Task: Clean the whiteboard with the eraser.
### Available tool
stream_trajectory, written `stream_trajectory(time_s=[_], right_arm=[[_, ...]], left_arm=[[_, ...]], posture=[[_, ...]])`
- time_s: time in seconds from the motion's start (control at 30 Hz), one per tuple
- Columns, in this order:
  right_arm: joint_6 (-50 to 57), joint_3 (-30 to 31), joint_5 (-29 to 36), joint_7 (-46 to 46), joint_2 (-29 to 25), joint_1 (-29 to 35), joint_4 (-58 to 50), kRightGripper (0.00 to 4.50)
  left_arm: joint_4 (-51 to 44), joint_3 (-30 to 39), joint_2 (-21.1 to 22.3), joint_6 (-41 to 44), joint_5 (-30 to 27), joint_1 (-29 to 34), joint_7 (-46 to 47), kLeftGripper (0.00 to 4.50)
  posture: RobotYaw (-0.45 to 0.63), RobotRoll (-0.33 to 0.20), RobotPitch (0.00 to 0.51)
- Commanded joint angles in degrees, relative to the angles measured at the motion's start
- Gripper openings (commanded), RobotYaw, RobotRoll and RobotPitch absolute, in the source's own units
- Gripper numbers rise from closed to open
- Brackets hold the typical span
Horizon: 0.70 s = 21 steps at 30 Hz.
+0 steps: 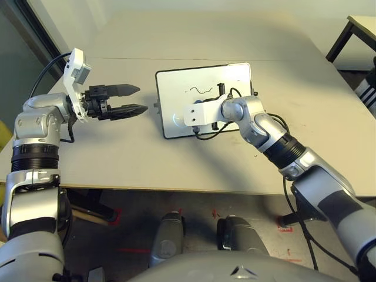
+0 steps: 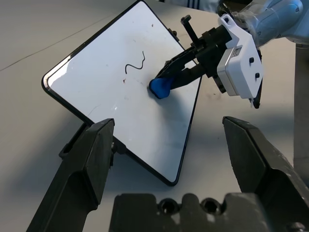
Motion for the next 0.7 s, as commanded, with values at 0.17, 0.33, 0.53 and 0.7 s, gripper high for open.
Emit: stream_trajectory(time_s=[0.17,0.33,0.53,0.7], right_arm=[[0.5,-1.1,-0.2,2.0,-5.5,3.3,-2.0,0.3],[1.0,-2.5,0.1,2.6,-9.4,5.5,-4.0,0.3],[3.2,-6.1,3.4,4.7,-9.7,5.0,-8.0,0.3],[3.5,-8.1,4.3,5.5,-10.5,2.6,-9.7,0.3]], left_arm=[[-0.3,0.2,0.3,0.1,-0.4,0.4,0.1,4.5],[0.0,-0.1,-0.1,-0.2,-0.2,0.0,0.1,4.5],[0.5,-0.4,-0.3,-0.4,0.0,-0.5,-0.1,4.5],[0.9,-0.4,-0.3,-0.7,0.1,-0.8,-0.1,4.5]], posture=[[0.3,0.0,0.043],[0.3,0.0,0.043],[0.29,0.0,0.039],[0.29,0.0,0.037]])
